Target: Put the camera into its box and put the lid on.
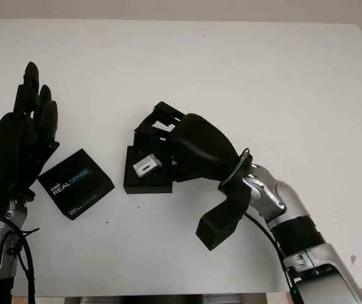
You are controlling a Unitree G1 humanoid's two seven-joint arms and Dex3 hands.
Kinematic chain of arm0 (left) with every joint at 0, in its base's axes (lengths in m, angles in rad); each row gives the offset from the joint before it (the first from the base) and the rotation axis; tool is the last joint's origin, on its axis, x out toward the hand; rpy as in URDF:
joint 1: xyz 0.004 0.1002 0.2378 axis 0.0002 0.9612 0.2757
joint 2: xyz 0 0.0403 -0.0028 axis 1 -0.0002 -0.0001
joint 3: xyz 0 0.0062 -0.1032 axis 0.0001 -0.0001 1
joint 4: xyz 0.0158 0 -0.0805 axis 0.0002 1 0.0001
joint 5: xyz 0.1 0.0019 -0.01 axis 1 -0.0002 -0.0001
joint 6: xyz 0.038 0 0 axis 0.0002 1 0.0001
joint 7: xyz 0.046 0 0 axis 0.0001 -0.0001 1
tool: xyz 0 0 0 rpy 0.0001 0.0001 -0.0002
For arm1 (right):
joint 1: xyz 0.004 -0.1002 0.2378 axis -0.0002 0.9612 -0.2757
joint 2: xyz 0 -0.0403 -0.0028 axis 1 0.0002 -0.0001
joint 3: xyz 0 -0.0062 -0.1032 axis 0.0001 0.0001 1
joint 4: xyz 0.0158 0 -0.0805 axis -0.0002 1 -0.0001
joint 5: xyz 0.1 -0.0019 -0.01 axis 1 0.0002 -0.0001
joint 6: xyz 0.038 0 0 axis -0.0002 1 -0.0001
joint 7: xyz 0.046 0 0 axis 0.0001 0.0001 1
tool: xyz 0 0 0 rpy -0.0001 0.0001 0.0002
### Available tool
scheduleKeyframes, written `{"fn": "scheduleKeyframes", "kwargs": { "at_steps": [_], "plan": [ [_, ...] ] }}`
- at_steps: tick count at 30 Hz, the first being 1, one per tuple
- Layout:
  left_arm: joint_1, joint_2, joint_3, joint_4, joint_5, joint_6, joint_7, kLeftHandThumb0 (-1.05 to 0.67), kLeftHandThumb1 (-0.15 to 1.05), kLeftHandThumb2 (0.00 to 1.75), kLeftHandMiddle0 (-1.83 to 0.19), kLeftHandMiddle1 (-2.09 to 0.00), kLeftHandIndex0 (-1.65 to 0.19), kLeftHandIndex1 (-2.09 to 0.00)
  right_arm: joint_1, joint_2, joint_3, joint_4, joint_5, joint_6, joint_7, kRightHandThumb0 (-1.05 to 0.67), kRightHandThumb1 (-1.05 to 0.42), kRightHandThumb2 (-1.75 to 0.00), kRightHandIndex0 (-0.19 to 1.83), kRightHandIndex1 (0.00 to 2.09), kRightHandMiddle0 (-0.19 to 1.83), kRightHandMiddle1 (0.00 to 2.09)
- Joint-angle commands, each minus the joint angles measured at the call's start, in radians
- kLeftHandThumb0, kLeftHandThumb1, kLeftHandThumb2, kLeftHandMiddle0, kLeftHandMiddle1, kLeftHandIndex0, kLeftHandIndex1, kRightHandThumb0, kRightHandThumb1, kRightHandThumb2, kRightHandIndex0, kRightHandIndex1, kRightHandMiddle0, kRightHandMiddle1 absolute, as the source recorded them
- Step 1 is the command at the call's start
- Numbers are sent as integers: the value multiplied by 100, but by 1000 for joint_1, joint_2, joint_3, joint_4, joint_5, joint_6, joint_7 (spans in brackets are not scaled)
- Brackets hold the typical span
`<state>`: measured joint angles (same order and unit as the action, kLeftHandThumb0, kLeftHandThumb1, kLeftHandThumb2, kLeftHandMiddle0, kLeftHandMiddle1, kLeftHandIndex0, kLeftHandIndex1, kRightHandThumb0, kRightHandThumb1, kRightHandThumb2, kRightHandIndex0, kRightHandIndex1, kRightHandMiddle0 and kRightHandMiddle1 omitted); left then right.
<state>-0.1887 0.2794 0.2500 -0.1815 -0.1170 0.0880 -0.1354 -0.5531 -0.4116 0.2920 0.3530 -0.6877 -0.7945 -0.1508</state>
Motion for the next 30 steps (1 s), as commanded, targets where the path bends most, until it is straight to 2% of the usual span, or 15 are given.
{"fn": "scheduleKeyframes", "kwargs": {
  "at_steps": [1,14,30],
  "plan": [
    [15,2,3,-24,0,0,5,-78,105,51,19,0,19,0,15,19,-2,2,-4,11,-31,-49,-99,-4,9,121,44,145],
    [17,10,3,-23,2,2,0,-79,105,52,19,0,19,0,23,40,-25,-11,-16,79,-148,-47,-99,-5,7,124,44,152],
    [16,10,8,-21,-6,-2,-6,-79,105,51,19,0,19,0,58,20,-14,-40,-58,106,-158,-48,-97,-6,12,119,50,146]
  ]
}}
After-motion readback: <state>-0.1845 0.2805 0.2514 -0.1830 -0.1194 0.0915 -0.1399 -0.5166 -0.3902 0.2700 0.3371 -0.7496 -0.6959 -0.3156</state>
